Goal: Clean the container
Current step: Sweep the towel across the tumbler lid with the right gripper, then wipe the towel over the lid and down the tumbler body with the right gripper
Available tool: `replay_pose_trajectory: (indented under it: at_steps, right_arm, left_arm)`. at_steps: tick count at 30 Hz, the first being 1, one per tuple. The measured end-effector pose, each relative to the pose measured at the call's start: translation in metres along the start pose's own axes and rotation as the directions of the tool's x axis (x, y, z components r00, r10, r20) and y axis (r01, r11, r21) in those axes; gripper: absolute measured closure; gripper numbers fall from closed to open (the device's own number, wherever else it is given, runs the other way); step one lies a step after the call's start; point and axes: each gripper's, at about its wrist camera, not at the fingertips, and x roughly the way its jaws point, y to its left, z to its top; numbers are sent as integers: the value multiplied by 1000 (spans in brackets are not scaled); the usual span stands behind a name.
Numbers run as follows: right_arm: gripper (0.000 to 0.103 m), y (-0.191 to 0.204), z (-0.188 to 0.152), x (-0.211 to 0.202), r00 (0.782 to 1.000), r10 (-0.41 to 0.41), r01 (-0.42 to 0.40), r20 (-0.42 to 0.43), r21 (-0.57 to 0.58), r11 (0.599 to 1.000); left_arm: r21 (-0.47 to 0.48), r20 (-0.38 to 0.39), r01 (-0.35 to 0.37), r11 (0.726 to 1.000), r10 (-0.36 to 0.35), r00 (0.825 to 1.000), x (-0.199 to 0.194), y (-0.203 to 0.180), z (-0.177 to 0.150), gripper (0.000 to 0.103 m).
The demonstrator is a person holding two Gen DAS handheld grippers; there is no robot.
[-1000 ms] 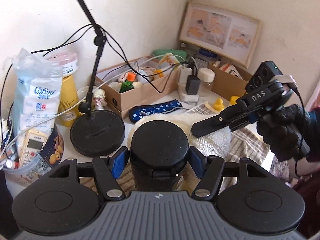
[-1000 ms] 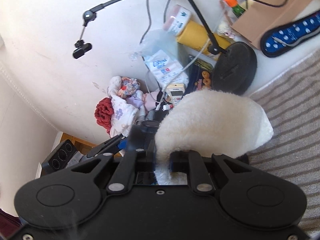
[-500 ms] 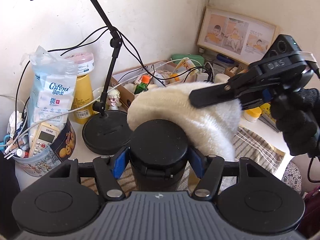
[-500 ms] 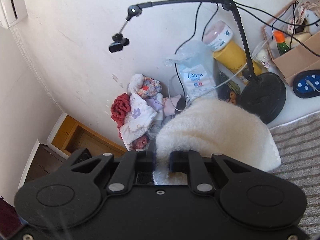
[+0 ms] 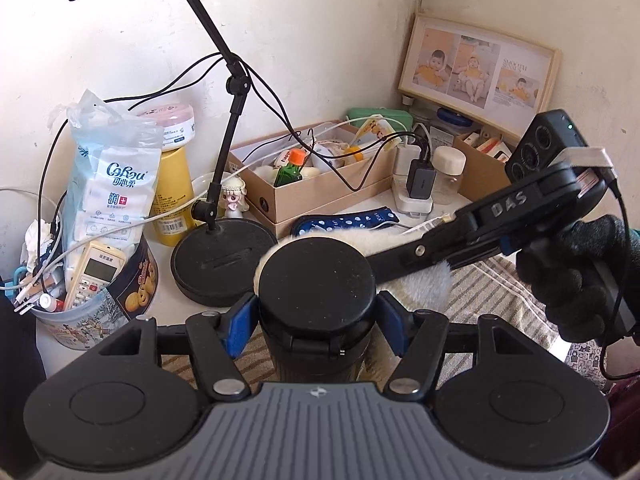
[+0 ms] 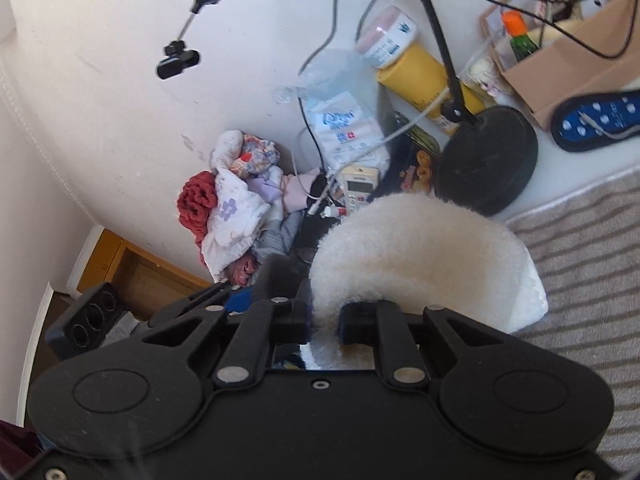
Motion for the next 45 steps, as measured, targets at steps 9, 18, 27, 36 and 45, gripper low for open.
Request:
replay_pose_trajectory:
  at_steps: [9,18,27,36,45]
  right_arm:
    - [92,-33,-9,10,1000,-13,16,-24,123,992]
    - [92,-85,-29,23,998,-37,51,-52,307,950]
    - [92,-107,-41,34,991,-94,121,-94,342,932]
    - [92,-116,-45,34,990,-96,127,-105,344,930]
    - [92,-91,-40,9,995,104,-97,0,361,928]
  left_arm:
    - [18,8,-3,1000,3,1000,-2,-4,-3,40]
    - [48,10,-16,999,15,1000,2,-13,-1,40]
    - [49,8,-22,999,22,1000,3,-16,0,40]
    - [50,5,-23,998,23,1000,5,-16,1,40]
    - [45,5,-27,999,27,1000,5,-18,-1,40]
